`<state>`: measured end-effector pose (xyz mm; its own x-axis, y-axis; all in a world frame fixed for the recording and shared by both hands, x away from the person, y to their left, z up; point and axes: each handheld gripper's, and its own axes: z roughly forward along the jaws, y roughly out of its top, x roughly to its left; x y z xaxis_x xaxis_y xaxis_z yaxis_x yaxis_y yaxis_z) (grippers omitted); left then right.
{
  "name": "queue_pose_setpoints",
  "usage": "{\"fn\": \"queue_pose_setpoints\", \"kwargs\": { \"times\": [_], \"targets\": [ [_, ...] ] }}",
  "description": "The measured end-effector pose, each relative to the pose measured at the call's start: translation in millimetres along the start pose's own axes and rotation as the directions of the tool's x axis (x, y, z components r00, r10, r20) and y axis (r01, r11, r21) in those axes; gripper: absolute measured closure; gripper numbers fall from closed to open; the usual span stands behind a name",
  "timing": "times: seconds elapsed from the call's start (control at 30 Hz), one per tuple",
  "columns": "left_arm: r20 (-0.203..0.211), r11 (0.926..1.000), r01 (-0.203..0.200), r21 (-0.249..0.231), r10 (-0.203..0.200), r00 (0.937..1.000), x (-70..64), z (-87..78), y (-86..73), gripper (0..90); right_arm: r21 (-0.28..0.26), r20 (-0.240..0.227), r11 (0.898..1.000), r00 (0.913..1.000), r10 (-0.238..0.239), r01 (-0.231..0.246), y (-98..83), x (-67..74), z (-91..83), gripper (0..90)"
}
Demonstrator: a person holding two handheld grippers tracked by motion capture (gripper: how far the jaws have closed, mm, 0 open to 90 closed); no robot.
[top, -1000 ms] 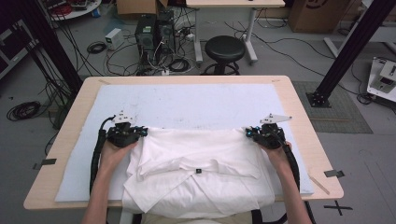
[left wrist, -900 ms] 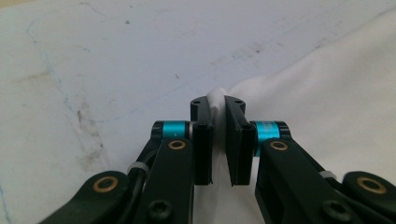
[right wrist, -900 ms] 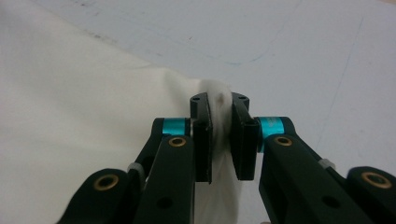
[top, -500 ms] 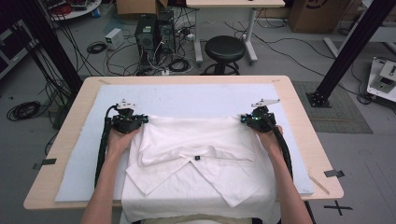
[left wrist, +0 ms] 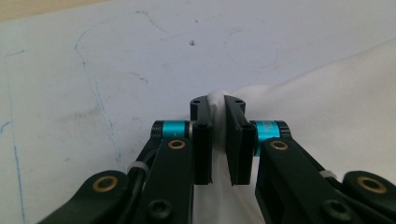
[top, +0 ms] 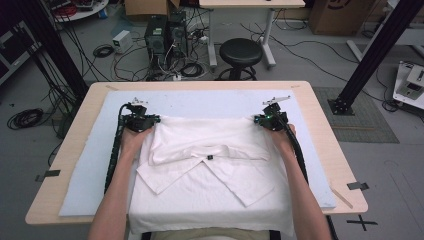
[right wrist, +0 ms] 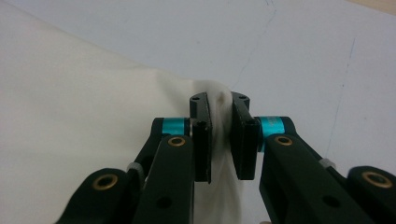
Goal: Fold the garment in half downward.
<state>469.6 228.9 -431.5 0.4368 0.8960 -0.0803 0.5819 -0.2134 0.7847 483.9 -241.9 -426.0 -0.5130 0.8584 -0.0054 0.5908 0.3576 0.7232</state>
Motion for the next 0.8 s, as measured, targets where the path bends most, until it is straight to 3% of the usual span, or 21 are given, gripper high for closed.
{"fn": "queue_pose_setpoints", "kwargs": {
  "times": [0.3, 0.33, 0.43, 0.57, 0.6, 0.63, 0.67, 0.8],
  "targets": [
    [-0.019, 0.9997, 0.005, 0.024, -0.005, 0.9998, 3.4, 12.9, 1.0, 82.0, 0.008, 0.006, 1.000, 0.9998, 0.020, -0.020, 4.8, -4.0, 10.4, 81.4],
    [-0.012, 0.9990, 0.013, 0.043, -0.012, 0.9999, 4.9, 15.0, -1.4, 81.8, 0.027, 0.005, 0.999, 0.9998, 0.020, -0.020, 2.6, -4.5, 14.0, 80.9],
    [-0.001, 0.9982, 0.048, 0.037, -0.048, 0.9989, 7.4, 16.2, -3.5, 81.2, 0.024, -0.004, 0.999, 0.9992, 0.039, -0.039, 0.6, -5.8, 16.3, 79.0],
    [-0.030, 0.9982, 0.039, 0.046, -0.038, 0.9988, 8.3, 12.1, -2.6, 62.3, 0.032, 0.044, 0.999, 0.9986, 0.029, -0.030, -0.6, -5.8, 17.0, 51.6],
    [-0.030, 0.9982, 0.039, 0.046, -0.038, 0.9988, 8.3, 12.1, -2.6, 57.9, 0.032, 0.044, 0.999, 0.9986, 0.029, -0.030, -0.6, -5.8, 17.0, 51.6],
    [-0.022, 0.9976, 0.064, 0.029, -0.063, 0.9978, 10.3, 6.1, -1.7, 57.9, 0.033, 0.045, 0.998, 0.9978, 0.049, -0.051, -1.0, -7.7, 15.6, 46.0],
    [-0.026, 0.9977, 0.067, 0.011, -0.067, 0.9974, 10.3, -0.2, -1.1, 53.0, 0.020, 0.020, 0.993, 0.9932, 0.115, -0.115, -3.1, -13.0, 9.8, 37.9],
    [-0.018, 0.9990, 0.031, -0.034, -0.031, 0.9993, 4.9, -20.8, -1.6, 52.6, -0.025, -0.005, 0.992, 0.9922, 0.125, -0.125, -8.0, -11.6, -5.1, 34.7]
  ]
}}
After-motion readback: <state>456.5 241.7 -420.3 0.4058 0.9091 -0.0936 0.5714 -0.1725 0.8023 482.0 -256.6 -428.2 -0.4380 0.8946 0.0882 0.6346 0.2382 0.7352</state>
